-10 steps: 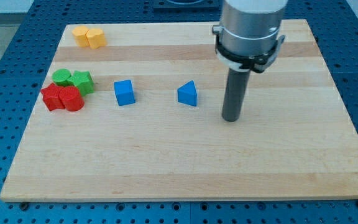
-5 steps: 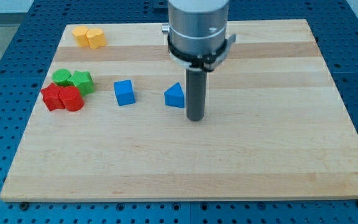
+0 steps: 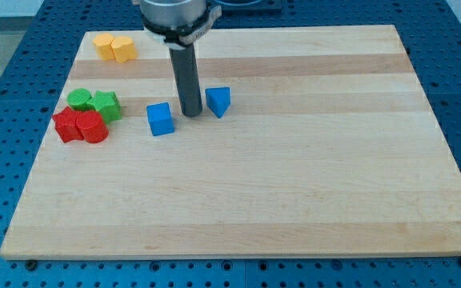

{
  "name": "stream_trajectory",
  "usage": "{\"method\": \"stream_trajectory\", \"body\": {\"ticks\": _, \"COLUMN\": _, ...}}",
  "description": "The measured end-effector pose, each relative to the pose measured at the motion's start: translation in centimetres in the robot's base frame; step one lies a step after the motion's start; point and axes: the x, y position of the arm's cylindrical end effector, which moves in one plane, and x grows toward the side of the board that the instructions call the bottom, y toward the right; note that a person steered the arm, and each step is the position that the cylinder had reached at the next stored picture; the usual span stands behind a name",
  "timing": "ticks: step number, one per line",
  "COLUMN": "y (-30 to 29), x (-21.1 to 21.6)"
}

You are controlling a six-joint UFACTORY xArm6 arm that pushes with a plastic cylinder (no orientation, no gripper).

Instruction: Push the blue triangle into yellow hexagon

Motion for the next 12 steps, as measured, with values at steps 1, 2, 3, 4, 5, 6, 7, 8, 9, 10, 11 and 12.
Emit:
{"method": "stream_trajectory", "body": {"ticks": 1, "y": 1.9, "x": 2.4}}
{"method": "stream_trajectory", "body": {"ticks": 2, "y": 4.8, "x": 2.0}}
{"method": "stream_trajectory", "body": {"ticks": 3, "y": 4.7, "x": -1.5}}
{"method": "stream_trajectory", "body": {"ticks": 4, "y": 4.3, "x": -3.9}}
{"method": "stream_trajectory", "body": {"ticks": 5, "y": 4.3, "x": -4.2}}
{"method": "stream_trajectory", "body": {"ticks": 6, "y": 1.7, "x": -6.5}}
{"method": "stream_trajectory", "body": {"ticks": 7, "y": -3.1, "x": -8.7}}
{"method": "stream_trajectory", "body": {"ticks": 8, "y": -8.0, "x": -10.6}}
{"method": "stream_trajectory", "body": {"ticks": 9, "y": -11.4, "x": -11.8}}
{"method": "stream_trajectory", "body": {"ticks": 10, "y": -12.2, "x": -11.9}}
{"method": "stream_trajectory", "body": {"ticks": 11, "y": -11.8, "x": -11.9}}
{"method": "stream_trajectory", "body": {"ticks": 12, "y": -10.6, "x": -13.1}}
